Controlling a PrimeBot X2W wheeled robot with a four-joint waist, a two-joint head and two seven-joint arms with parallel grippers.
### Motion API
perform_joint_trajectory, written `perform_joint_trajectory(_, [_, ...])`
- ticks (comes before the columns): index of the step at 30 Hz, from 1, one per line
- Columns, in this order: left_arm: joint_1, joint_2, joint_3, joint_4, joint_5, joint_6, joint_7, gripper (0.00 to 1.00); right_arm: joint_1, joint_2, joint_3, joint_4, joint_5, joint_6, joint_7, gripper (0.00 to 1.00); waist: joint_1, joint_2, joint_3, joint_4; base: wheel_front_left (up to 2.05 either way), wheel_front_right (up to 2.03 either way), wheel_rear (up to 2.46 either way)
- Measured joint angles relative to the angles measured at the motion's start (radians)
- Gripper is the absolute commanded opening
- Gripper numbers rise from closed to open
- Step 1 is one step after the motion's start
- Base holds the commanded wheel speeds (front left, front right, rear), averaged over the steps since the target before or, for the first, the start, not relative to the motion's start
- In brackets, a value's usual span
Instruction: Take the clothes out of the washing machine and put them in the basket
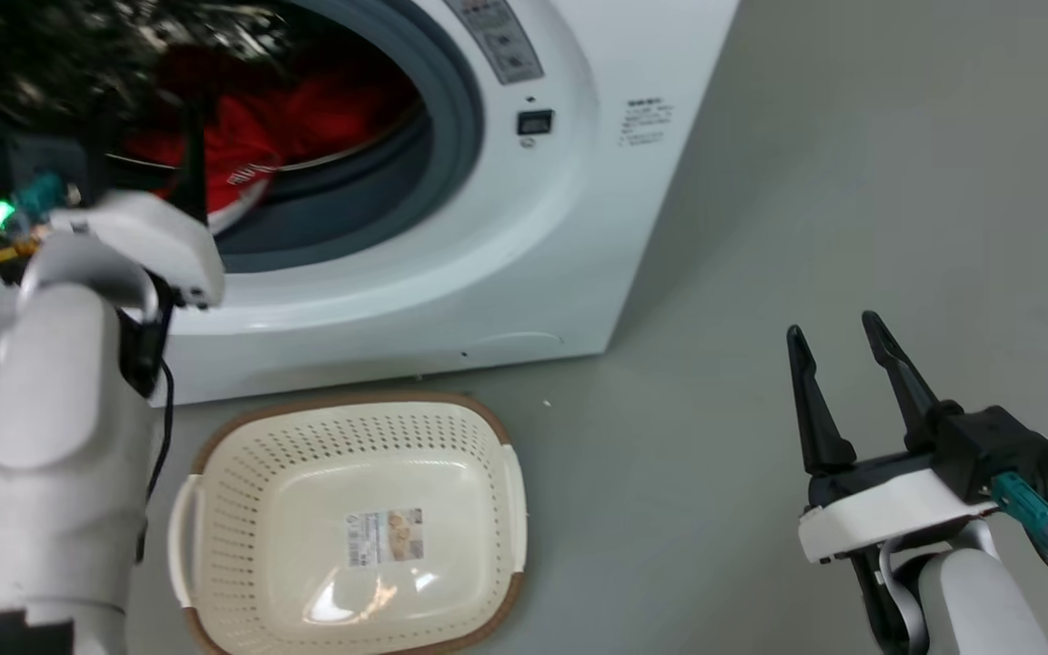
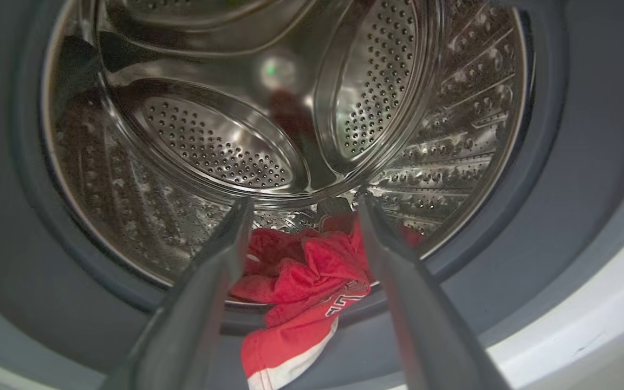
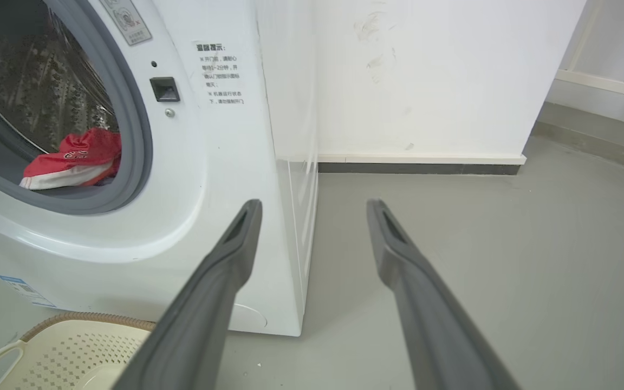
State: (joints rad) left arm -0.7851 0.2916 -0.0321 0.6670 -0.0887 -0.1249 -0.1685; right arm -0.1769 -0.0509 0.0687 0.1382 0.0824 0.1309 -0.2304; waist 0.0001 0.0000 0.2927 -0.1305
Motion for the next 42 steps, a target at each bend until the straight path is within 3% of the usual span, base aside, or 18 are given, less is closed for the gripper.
perform_joint_trajectory(7, [-0.170,0.105,-0.098,0.098,-0.053,-0.004,0.157,1.00,-0.048,0.000,0.055,0.041,0.053,0.000,-0.026,1.00,0.0000,0.0000,0.092,-0.076,0.00,0.00,0.00])
perform_joint_trajectory(15, [-0.281,0.245,-0.237,0.150,-0.192,-0.006,0.342,1.00,-0.084,0.000,0.098,0.056,0.116,0.000,-0.031,1.00,0.0000,0.0000,0.182,-0.159,0.00,0.00,0.00])
perform_joint_trajectory(24, [-0.371,0.396,-0.406,0.154,-0.346,-0.007,0.658,1.00,-0.102,0.000,0.132,0.034,0.161,0.000,-0.032,1.00,0.0000,0.0000,0.278,-0.226,0.00,0.00,0.00])
perform_joint_trajectory(31, [-0.418,0.465,-0.454,0.149,-0.434,-0.007,0.896,1.00,-0.111,0.000,0.144,0.028,0.173,0.000,-0.032,1.00,-0.0001,0.0000,0.314,-0.253,0.00,0.00,0.00])
perform_joint_trajectory(32, [-0.426,0.470,-0.453,0.148,-0.439,-0.007,0.914,0.95,-0.111,0.000,0.146,0.028,0.170,0.000,-0.032,1.00,-0.0001,0.0000,0.317,-0.254,0.00,0.00,0.00])
perform_joint_trajectory(33, [-0.430,0.475,-0.453,0.145,-0.438,0.000,0.919,0.42,-0.111,0.000,0.148,0.027,0.167,0.000,-0.032,1.00,-0.0001,0.0000,0.319,-0.256,0.00,0.00,0.00])
perform_joint_trajectory(34, [-0.430,0.479,-0.453,0.140,-0.435,0.011,0.918,0.02,-0.112,0.000,0.147,0.020,0.164,0.000,-0.032,1.00,0.0000,0.0000,0.321,-0.258,0.00,0.00,0.00])
perform_joint_trajectory(42, [-0.404,0.488,-0.447,0.106,-0.435,0.054,0.876,0.00,-0.114,0.000,0.134,0.012,0.164,0.000,-0.032,1.00,0.0000,0.0000,0.316,-0.258,0.00,0.00,0.00])
